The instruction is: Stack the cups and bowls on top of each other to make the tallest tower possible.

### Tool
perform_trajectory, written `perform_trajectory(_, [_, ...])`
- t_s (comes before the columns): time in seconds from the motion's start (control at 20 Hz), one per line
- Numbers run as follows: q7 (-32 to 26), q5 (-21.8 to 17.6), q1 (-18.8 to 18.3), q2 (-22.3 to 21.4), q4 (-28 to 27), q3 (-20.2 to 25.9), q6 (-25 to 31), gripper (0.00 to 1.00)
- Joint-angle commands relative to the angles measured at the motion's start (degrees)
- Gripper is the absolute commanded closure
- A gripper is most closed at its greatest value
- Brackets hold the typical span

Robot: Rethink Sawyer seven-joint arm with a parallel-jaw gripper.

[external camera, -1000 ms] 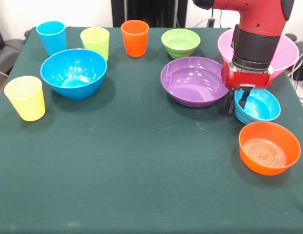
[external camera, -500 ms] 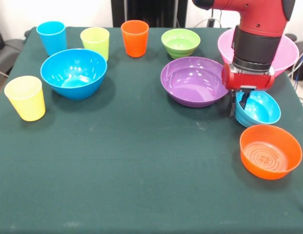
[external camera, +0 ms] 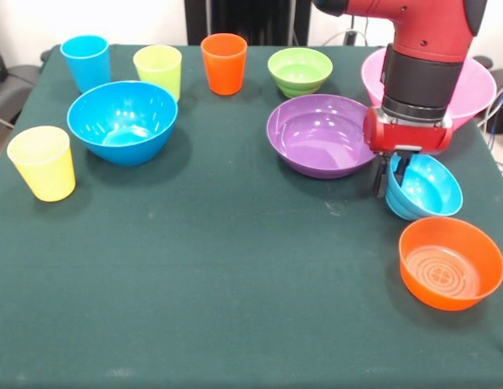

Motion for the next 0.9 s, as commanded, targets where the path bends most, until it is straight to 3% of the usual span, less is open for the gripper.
perform_trajectory(0.05, [5.39,-1.38,-1.53,4.89,-1.75,4.0,-0.96,1.0])
perform_trajectory(0.9, [6.45,-0.5,-1.6,10.37,-5.58,2.27,-1.81,1.0])
